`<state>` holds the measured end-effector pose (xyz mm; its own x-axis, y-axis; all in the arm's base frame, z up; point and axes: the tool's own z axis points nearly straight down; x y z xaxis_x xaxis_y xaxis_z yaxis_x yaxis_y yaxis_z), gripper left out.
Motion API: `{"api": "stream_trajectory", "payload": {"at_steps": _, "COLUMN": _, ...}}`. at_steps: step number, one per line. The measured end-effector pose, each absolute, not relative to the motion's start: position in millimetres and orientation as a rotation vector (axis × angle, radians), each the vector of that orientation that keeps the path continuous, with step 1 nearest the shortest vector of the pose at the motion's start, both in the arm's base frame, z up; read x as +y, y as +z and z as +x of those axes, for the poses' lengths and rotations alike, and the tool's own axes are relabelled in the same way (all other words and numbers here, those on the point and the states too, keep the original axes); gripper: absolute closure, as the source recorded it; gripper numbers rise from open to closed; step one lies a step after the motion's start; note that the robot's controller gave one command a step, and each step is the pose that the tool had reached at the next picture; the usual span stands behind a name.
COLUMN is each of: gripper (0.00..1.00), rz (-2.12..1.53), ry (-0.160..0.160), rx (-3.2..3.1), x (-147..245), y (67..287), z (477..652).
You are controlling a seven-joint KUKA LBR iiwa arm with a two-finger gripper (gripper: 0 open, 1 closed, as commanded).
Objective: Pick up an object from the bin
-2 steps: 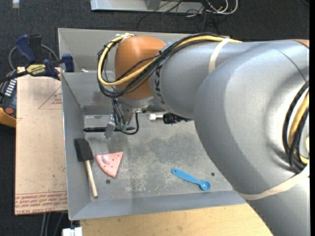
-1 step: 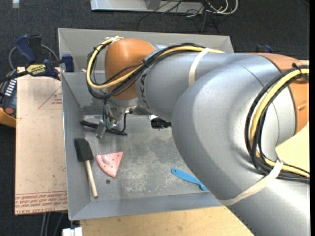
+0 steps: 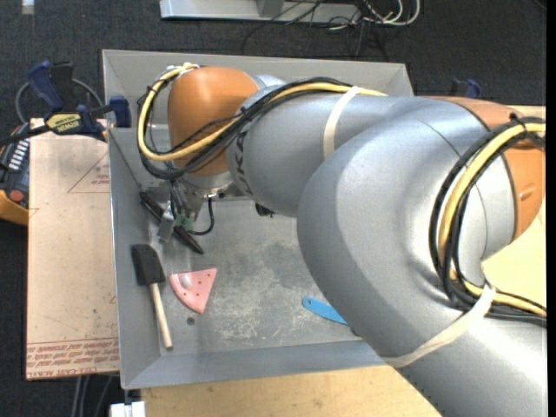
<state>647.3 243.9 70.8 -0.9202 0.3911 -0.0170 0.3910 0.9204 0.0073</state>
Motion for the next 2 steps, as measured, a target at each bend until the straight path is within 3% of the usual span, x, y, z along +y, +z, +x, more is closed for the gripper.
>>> {"api": "stream_trajectory", "payload": {"at_steps": 2, "gripper": 1.00, "rz": 0.620, "ry": 0.005, "rx": 3.061, "x": 244.6, "y": 70.8, "z": 647.0}}
